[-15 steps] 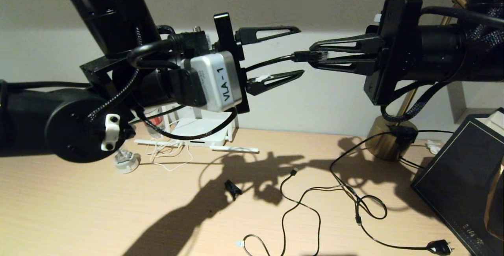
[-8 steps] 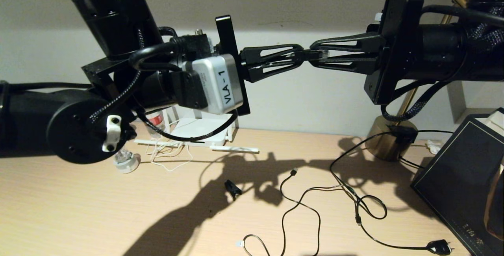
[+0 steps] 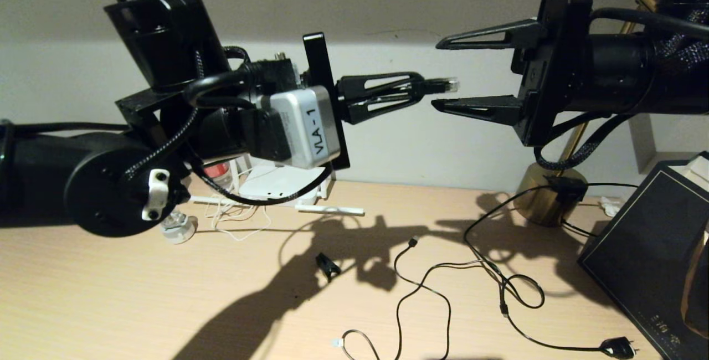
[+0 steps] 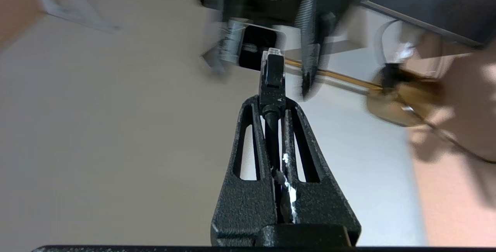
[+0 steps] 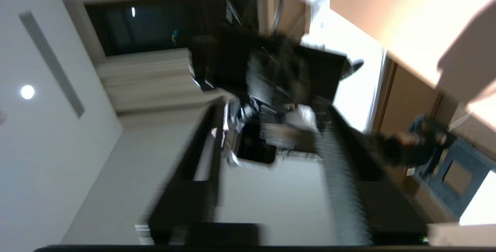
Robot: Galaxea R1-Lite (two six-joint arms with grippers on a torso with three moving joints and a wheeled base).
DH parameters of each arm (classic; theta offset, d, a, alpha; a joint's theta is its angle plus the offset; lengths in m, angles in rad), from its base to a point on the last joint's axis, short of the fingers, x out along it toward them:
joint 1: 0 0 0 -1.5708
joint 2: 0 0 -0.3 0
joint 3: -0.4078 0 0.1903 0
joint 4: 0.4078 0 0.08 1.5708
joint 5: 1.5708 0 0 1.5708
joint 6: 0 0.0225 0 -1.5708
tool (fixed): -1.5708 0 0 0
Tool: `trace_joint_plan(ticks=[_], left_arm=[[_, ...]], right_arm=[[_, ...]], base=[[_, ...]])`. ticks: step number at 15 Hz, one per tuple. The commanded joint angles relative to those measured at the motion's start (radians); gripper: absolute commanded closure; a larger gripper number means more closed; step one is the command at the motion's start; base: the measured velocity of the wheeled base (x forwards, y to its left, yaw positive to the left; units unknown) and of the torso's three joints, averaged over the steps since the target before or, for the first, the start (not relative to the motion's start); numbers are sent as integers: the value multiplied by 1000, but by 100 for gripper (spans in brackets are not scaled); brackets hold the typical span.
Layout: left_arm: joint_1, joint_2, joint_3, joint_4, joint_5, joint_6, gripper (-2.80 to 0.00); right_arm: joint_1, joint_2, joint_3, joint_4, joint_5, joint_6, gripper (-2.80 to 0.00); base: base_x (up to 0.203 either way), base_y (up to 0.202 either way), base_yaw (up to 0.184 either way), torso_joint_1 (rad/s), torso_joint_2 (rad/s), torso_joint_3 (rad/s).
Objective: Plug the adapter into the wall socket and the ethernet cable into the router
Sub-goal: Hand it to the other hand, then align cable and router interface
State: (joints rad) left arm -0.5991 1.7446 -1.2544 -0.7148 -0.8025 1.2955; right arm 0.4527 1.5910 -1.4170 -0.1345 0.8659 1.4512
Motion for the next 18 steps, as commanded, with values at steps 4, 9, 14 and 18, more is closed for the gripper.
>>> trace_joint_plan(ticks=[4,9,14,18], left_arm=[[207,-131,160,17,-22,-346,0],[259,-233,178,27,187,-1079,0],[258,-325,322,112,331,-1493,0],[227,-362,388,308,474,-1574,0]], right_arm=[[-102,-188,108,2,-298,-374,-280],[-118,-521,452,33,-831,-1024,0],[-181,-1010,658,232,-1091,-1229,0],[-514,-1251,752,385,-1137,-1277,0]], base=[[0,0,0,0,0,0],[0,0,0,0,0,0],[0,0,0,0,0,0],[0,0,0,0,0,0]])
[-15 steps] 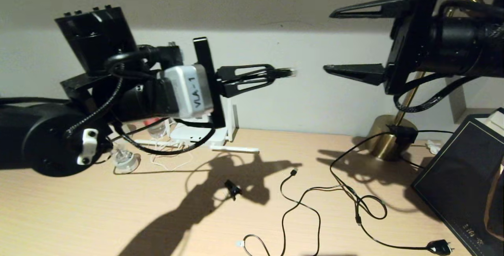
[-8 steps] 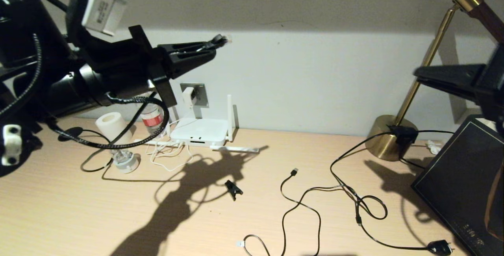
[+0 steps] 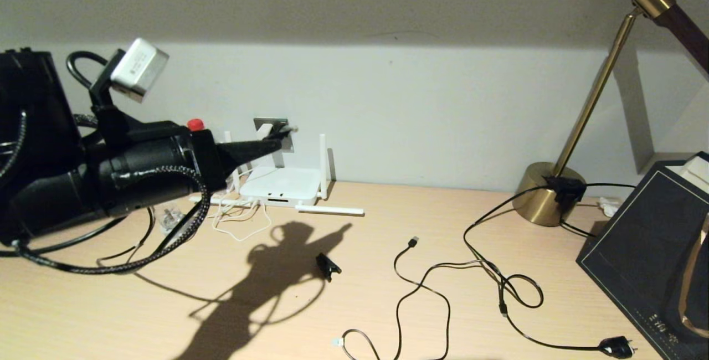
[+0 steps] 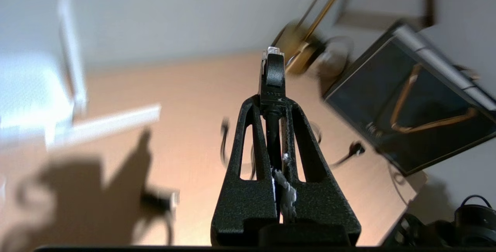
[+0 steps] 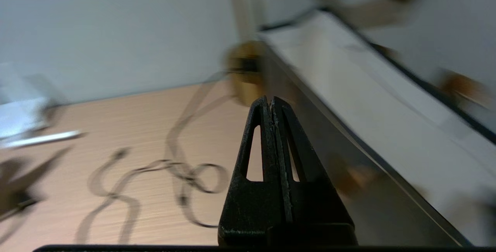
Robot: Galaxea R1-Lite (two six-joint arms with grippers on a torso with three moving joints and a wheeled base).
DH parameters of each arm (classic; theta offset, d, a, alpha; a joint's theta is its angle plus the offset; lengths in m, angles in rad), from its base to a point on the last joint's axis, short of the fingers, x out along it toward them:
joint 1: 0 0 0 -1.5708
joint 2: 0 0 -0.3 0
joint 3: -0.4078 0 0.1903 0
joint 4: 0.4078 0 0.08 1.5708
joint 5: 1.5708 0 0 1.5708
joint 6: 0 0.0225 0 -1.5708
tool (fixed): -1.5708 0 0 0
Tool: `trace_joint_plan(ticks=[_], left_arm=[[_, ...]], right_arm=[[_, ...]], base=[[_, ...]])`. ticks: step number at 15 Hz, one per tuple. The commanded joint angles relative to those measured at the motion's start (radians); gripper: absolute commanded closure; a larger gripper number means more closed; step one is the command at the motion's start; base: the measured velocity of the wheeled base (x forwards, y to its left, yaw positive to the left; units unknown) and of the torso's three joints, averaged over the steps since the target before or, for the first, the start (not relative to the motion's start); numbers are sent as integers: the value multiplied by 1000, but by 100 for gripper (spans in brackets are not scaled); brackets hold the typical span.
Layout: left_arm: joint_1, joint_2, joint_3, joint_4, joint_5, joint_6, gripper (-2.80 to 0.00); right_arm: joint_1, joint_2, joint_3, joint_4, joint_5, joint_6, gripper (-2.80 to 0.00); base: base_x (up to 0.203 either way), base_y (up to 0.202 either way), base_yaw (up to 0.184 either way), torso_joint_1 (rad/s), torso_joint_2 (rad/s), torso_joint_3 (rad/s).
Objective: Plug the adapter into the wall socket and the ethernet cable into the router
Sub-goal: Align cable and router interface
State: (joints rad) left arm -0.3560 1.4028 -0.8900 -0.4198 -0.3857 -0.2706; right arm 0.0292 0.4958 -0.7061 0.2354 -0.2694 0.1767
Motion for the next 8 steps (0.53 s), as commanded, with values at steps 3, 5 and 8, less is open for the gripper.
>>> trace_joint_plan(ticks=[3,5,8], left_arm=[[-23,-20,119,10,128,-48,0],[-40,-25,191,6,229,-47,0],[-91,-25,258,4,276,-44,0]], right_arm=[[-137,-213,253,-98,66,-10,0],[-141,-213,432,-221,154,-106,0],[-142,-213,670,-289,284,-213,0]], base=[[0,0,0,0,0,0],[0,0,0,0,0,0],[0,0,0,0,0,0]])
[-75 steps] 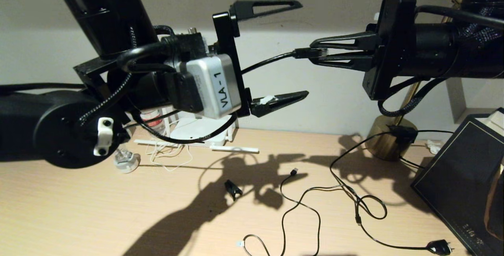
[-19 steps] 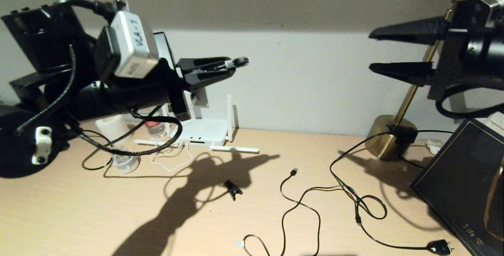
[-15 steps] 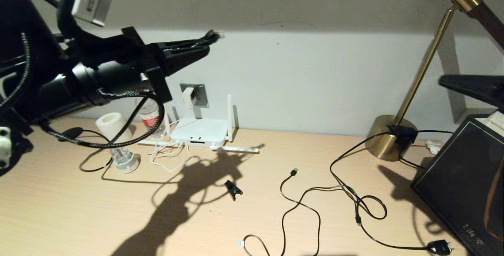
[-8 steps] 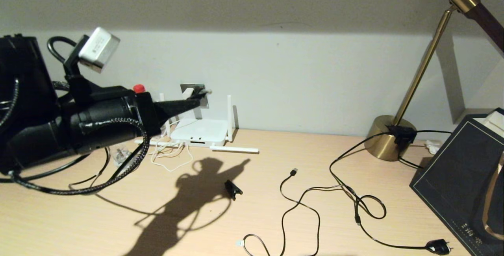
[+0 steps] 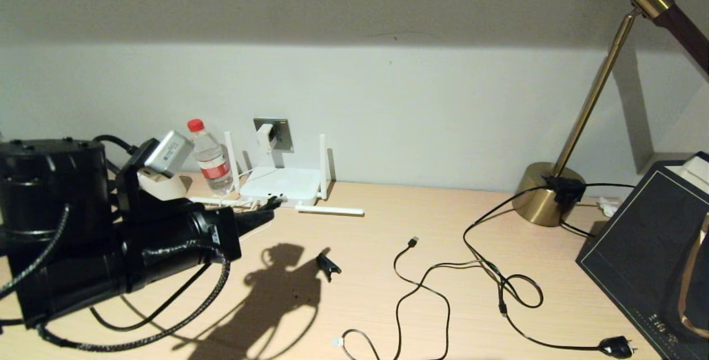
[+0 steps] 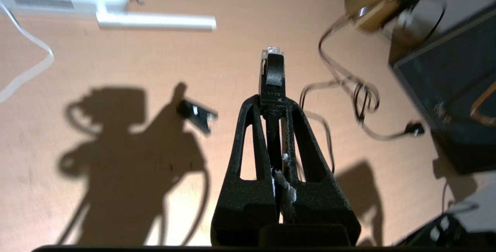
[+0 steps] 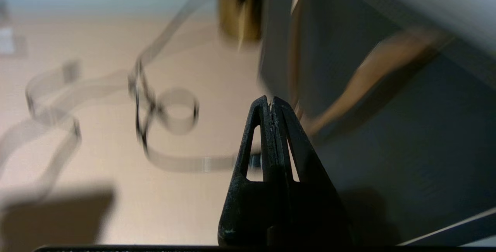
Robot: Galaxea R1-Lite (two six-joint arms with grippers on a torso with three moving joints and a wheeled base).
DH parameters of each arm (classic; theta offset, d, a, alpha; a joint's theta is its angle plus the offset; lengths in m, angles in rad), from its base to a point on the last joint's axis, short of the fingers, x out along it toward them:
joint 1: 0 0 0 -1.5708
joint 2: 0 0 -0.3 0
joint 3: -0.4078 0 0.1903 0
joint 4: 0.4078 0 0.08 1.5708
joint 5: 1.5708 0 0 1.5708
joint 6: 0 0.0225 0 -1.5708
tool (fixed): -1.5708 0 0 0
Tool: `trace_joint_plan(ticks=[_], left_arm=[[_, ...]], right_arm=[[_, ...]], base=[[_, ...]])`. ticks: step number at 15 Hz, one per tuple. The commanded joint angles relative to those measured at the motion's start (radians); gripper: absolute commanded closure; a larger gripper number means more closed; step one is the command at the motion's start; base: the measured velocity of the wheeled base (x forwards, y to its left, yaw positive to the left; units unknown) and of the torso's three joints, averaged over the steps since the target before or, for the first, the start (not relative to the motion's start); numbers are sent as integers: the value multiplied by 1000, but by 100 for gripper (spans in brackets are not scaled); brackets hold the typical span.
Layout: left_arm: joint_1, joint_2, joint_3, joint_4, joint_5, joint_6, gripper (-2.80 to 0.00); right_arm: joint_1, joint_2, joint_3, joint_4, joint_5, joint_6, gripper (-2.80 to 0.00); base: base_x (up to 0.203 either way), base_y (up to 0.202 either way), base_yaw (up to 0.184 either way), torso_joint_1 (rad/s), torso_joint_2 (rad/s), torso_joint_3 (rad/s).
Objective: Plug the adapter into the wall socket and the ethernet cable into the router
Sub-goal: Align cable and router interface
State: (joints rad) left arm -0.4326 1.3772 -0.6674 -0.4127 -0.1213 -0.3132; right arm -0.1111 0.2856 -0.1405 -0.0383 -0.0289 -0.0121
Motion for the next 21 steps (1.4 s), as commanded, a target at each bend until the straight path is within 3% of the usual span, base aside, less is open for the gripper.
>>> trace_joint_plan(ticks=[1,3,4,5,8,13,16,19,21], left_arm=[[-15,15,50,-5,33,0,0],[-15,45,65,-12,96,2,0],[-15,60,70,-15,128,0,0],[-15,59,79,-16,129,-1,0],[-8,69,95,-36,130,-1,0],[-6,128,154,-162,137,1,0],[12,155,188,-238,165,2,0],[16,178,181,-249,233,82,0],[34,180,177,-279,230,85,0]], right_arm=[[8,-3,148,-27,88,-30,0],[41,-10,159,-74,113,-25,0],[41,-11,173,-117,107,-77,0],[50,-8,173,-116,109,-109,0],[70,-64,176,-48,53,-102,0],[106,-279,169,-27,77,-113,0],[110,-284,176,-49,47,-87,0],[111,-284,174,-49,41,-39,0],[110,-284,176,-49,41,-29,0]], base=[[0,0,0,0,0,0],[0,0,0,0,0,0],[0,0,0,0,0,0],[0,0,0,0,0,0],[0,0,0,0,0,0],[0,0,0,0,0,0],[0,0,0,0,0,0],[0,0,0,0,0,0],[0,0,0,0,0,0]])
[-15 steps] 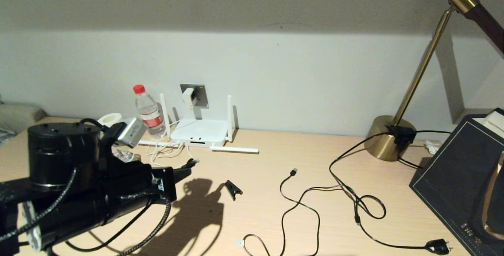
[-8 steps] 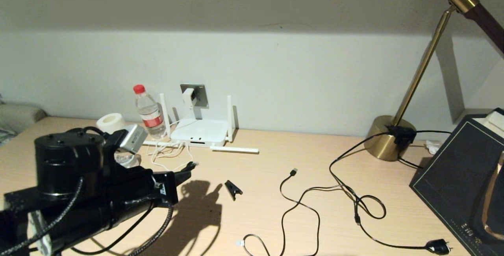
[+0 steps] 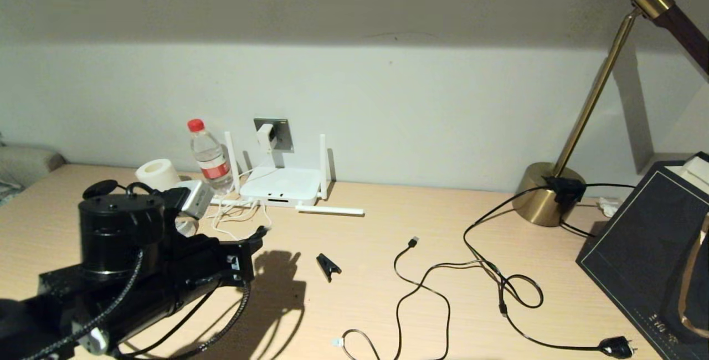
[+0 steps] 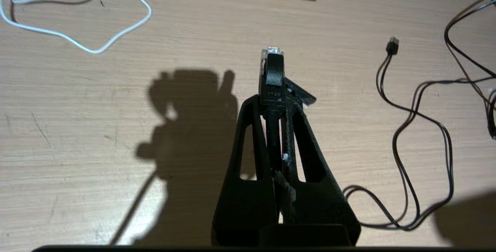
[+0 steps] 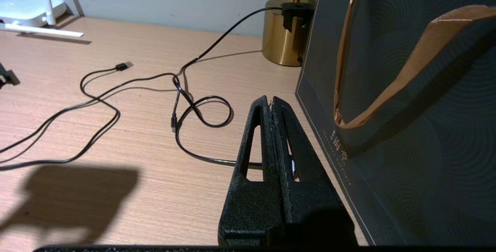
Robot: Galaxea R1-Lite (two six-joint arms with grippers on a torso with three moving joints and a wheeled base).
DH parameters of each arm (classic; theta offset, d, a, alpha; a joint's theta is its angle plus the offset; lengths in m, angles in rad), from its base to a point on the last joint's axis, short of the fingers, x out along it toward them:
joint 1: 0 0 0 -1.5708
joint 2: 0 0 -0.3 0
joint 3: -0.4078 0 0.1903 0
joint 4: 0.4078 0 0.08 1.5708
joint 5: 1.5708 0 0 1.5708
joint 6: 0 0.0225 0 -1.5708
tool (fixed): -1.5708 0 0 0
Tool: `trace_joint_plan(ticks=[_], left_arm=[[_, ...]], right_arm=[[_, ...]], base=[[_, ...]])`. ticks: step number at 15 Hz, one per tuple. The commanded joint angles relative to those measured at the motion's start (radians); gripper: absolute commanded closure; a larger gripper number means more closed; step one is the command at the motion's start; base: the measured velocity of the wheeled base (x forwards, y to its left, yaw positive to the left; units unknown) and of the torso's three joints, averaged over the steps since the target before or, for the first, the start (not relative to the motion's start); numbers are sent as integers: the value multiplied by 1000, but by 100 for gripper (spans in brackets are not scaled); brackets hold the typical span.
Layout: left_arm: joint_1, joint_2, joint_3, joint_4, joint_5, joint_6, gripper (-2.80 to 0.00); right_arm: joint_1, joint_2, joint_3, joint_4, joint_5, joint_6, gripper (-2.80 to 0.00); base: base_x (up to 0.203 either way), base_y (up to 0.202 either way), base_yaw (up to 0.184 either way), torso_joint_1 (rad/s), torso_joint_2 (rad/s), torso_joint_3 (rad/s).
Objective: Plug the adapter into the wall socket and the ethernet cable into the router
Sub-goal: Align cable and router interface
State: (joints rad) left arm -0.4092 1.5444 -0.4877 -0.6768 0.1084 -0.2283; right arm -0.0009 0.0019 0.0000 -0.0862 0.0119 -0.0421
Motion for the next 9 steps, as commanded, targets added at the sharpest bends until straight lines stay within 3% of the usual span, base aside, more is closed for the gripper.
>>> trace_joint_plan(ticks=[1,7,9], left_arm=[[19,17,-12,-28,1,1,0],[98,210,-118,-47,0,13,0],[102,299,-141,-146,1,20,0]], right_arm=[[1,0,34,-1,0,1,0],[1,0,35,-1,0,1,0],[-1,0,34,-1,0,1,0]], base=[[0,0,0,0,0,0],[0,0,0,0,0,0],[0,0,0,0,0,0]])
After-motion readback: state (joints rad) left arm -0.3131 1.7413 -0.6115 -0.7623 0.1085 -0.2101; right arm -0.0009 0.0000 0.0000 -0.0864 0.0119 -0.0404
